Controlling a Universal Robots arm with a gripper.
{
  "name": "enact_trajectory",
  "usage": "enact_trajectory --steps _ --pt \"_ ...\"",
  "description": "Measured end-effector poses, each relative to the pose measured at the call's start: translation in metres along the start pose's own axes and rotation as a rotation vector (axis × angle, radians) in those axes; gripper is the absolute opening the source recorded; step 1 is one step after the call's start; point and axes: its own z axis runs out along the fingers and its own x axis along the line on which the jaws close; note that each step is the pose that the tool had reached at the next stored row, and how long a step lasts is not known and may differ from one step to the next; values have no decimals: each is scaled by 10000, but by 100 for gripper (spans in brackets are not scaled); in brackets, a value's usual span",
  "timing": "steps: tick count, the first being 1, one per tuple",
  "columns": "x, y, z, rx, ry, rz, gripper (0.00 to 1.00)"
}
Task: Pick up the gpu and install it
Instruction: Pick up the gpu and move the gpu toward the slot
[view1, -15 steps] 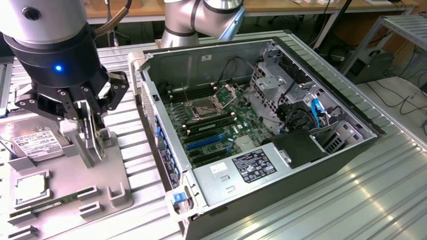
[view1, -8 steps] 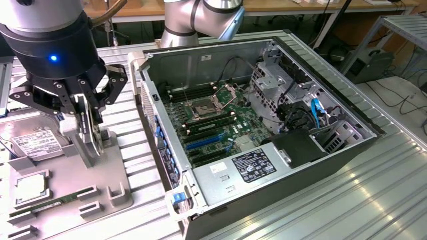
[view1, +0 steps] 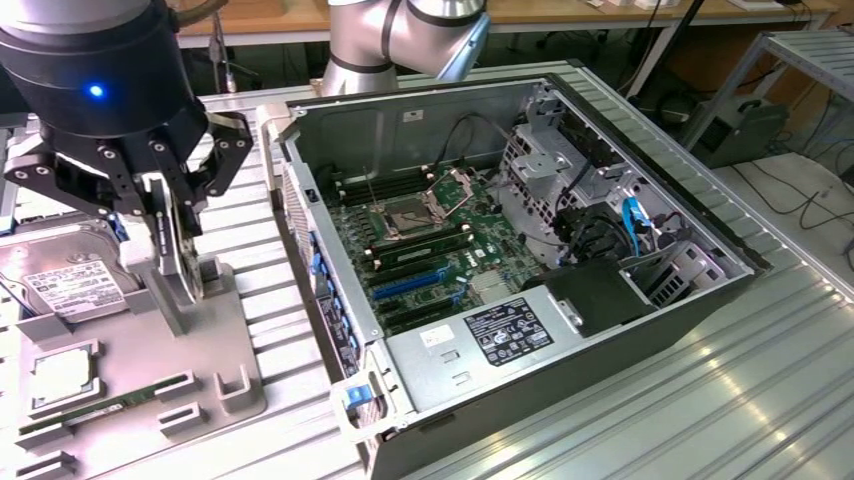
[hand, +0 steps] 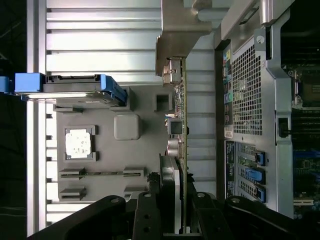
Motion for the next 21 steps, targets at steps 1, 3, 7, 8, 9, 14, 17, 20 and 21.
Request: enact_trajectory --steps 1,3,7,8,9,14,17,20,21 --pt "0 2 -20 0 2 0 28" --pt "-1 5 -61 -1 7 1 28" --pt "-1 11 -139 -1 9 0 28" --pt "-2 13 -162 -1 9 1 28" --pt "-2 14 -178 -1 9 0 28" --pt "-2 22 -271 -4 12 1 28" --pt "-3 27 -326 -3 17 1 28" --pt "-4 32 -394 -4 22 2 28" --pt "-4 33 -413 -4 24 2 28"
